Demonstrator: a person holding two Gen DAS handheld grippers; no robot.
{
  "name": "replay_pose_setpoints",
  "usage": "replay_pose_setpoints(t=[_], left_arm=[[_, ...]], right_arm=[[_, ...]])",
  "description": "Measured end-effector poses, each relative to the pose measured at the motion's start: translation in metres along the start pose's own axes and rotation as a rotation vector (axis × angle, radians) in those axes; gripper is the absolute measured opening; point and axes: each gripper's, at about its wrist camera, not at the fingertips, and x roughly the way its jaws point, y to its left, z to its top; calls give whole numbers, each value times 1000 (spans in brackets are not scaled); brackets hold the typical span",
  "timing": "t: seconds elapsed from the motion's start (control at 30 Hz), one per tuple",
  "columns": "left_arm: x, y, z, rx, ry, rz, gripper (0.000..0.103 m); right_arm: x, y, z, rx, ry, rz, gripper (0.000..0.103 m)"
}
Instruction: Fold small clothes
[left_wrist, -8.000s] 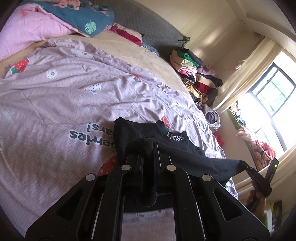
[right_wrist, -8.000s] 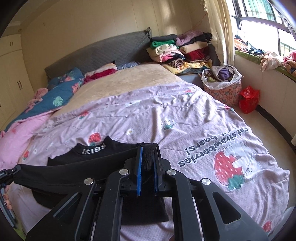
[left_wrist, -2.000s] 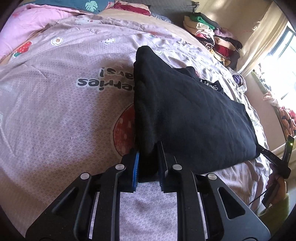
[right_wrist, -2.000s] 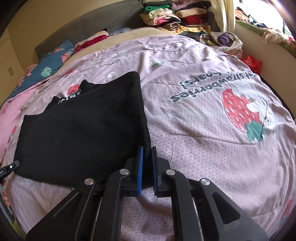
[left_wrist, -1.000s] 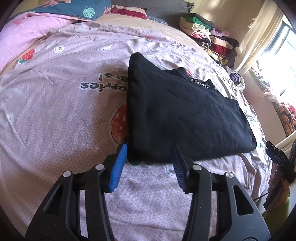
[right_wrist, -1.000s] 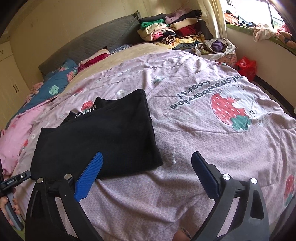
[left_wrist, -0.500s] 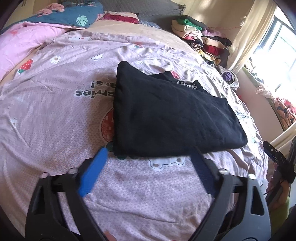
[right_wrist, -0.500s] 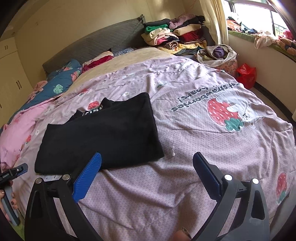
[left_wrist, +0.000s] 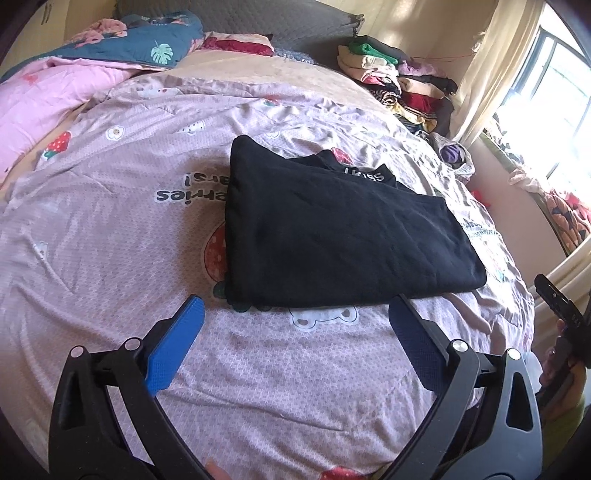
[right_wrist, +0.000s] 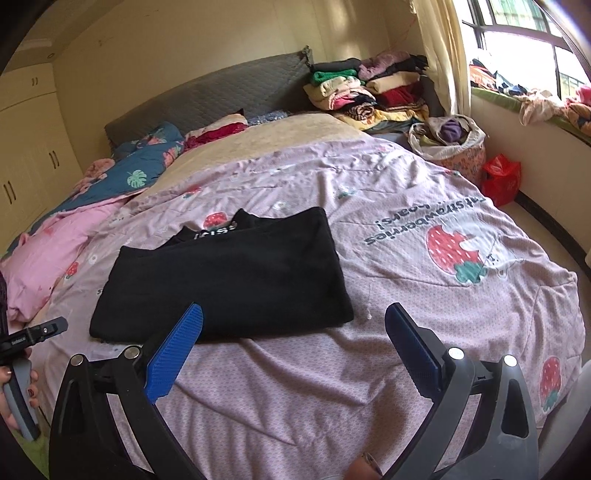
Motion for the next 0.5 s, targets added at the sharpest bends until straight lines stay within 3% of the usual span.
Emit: replay_pose_setpoints(t=[0.5], left_arm=[[-22, 21, 0, -21, -54, 23, 93]], right_arm=[[-8, 68, 8, -145, -14, 68, 98]])
